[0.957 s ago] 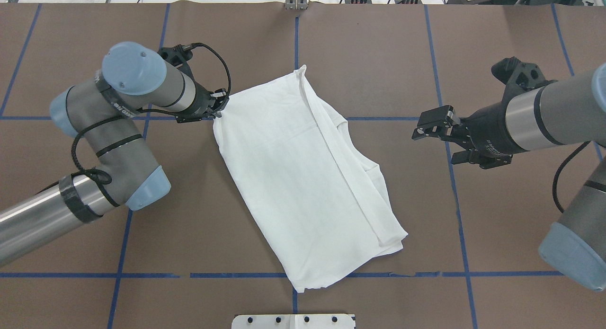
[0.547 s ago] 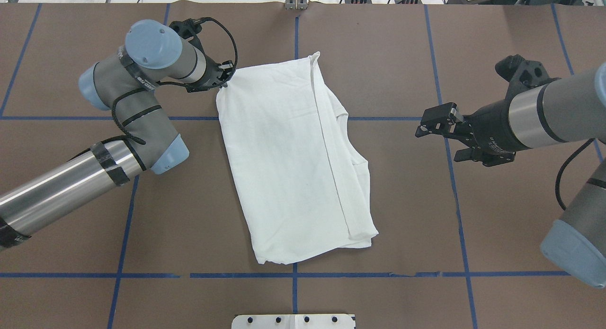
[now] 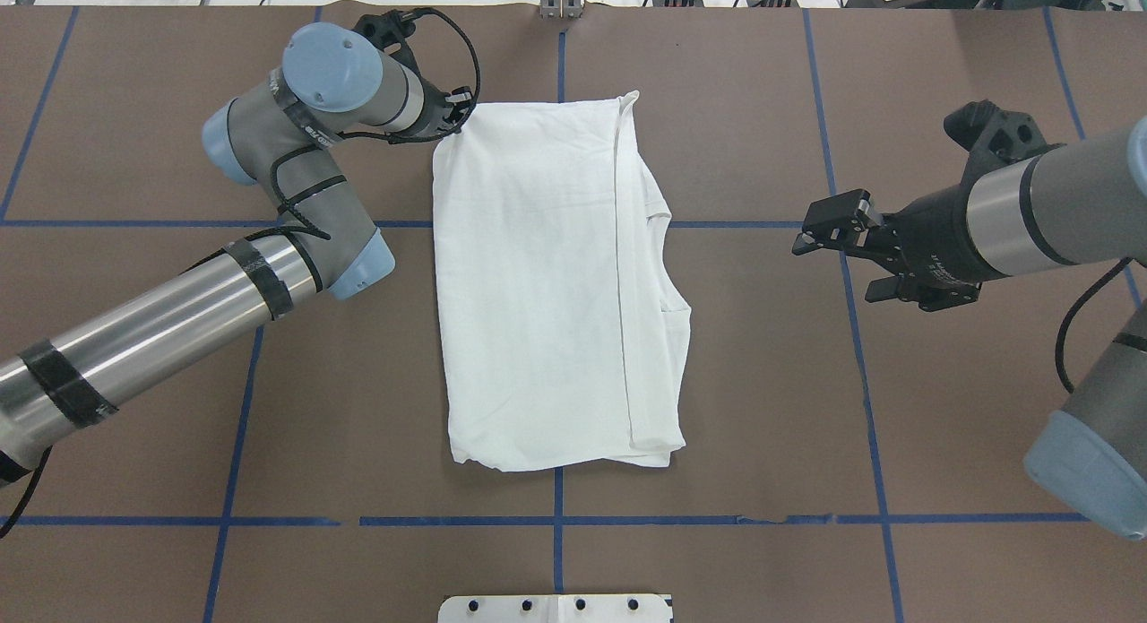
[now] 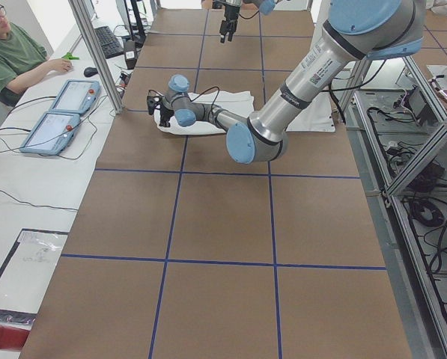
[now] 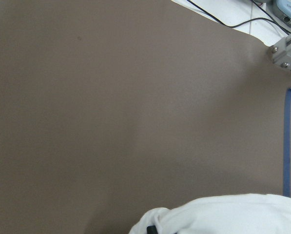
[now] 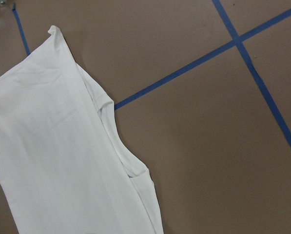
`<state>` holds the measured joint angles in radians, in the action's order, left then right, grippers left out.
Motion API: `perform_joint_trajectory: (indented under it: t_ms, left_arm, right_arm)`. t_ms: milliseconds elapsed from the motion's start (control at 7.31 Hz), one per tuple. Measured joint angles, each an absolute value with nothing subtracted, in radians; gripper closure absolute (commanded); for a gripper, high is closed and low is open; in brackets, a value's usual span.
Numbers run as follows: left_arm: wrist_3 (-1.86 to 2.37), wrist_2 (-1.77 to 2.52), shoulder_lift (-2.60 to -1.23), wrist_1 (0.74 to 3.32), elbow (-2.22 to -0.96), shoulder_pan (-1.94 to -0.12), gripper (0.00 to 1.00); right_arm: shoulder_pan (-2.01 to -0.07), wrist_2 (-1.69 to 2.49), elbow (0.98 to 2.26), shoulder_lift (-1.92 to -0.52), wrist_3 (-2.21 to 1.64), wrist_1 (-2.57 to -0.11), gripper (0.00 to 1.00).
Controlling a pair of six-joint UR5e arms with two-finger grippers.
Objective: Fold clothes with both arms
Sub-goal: 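Pull the shirt corner with the left gripper away from the robot, rotating it, then release the shirt with the left gripper while the right gripper reaches its far corner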
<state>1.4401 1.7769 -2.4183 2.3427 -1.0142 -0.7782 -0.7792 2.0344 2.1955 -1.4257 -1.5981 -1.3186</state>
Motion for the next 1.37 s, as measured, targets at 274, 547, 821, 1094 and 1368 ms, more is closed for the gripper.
perform_joint_trajectory:
  t_ms: [274, 547, 821, 1094, 1368]
  left_arm:
    - [1.442, 1.763, -2.424, 2.365, -1.005, -0.779, 0.00]
    - [1.438, 1.760, -2.435, 2.367, -1.005, -0.786, 0.00]
    - [1.383, 1.787, -2.432, 2.361, -1.013, -0.830, 0.00]
    - [1.312, 1.909, -2.337, 2.355, -1.121, -0.888, 0.00]
    - [1.241, 2.015, -2.174, 2.315, -1.341, -0.934, 0.00]
  right_arm:
    - [-0.785, 2.031, 2.185, -1.425, -1.585, -1.319, 0.00]
    - [-0.791, 2.031, 2.178, -1.423, -1.566, -1.319, 0.00]
    - [-0.795, 2.017, 2.137, -1.396, -1.480, -1.325, 0.00]
    - [-0.792, 1.992, 2.004, -1.282, -1.425, -1.331, 0.00]
    - [-0.784, 1.952, 1.846, -1.132, -1.321, -1.391, 0.00]
